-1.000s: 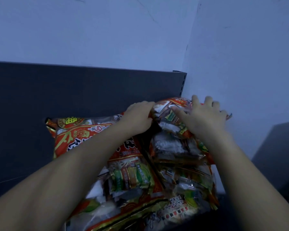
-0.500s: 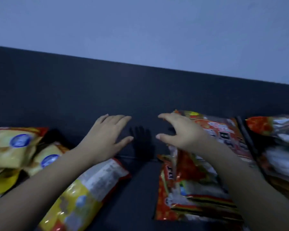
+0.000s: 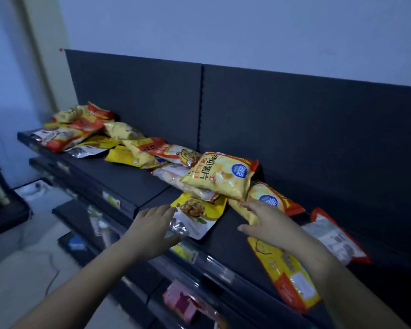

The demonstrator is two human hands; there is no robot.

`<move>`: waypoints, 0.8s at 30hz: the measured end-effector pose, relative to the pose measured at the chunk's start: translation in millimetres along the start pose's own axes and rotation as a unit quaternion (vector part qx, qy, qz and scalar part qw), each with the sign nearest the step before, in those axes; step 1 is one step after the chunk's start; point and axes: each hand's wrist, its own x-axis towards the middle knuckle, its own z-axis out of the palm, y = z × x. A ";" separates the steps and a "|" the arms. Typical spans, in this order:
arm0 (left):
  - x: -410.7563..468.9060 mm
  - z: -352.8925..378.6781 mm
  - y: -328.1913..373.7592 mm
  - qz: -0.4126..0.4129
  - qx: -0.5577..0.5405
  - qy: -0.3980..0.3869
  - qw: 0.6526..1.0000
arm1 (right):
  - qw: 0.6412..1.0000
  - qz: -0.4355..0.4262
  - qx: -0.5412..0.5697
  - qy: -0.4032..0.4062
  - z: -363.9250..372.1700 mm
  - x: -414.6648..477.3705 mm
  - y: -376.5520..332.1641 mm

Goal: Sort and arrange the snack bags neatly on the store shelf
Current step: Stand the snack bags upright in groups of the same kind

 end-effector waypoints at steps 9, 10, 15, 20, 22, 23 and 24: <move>42.4 32.5 -37.9 -0.038 -0.044 -0.004 0.998 | 0.998 0.017 0.053 -0.009 55.4 53.4 -26.1; 50.8 33.8 -42.5 -0.044 -0.054 0.002 0.998 | 0.998 0.023 0.058 0.000 58.2 64.6 -25.0; 93.0 31.9 -68.7 -0.091 -0.091 0.023 0.991 | 0.985 0.069 0.140 0.078 78.4 122.1 -19.6; 136.2 27.3 -100.5 -0.136 -0.116 0.062 0.982 | 0.961 0.123 0.182 0.167 98.9 161.7 -14.6; 153.3 28.5 -110.1 -0.147 -0.126 0.073 0.978 | 0.953 0.125 0.208 0.180 104.0 171.3 -14.5; 161.6 29.1 -114.1 -0.150 -0.132 0.076 0.977 | 0.948 0.128 0.225 0.183 106.0 175.2 -14.8; 170.0 30.1 -118.0 -0.151 -0.141 0.076 0.975 | 0.945 0.129 0.236 0.188 107.9 179.0 -15.1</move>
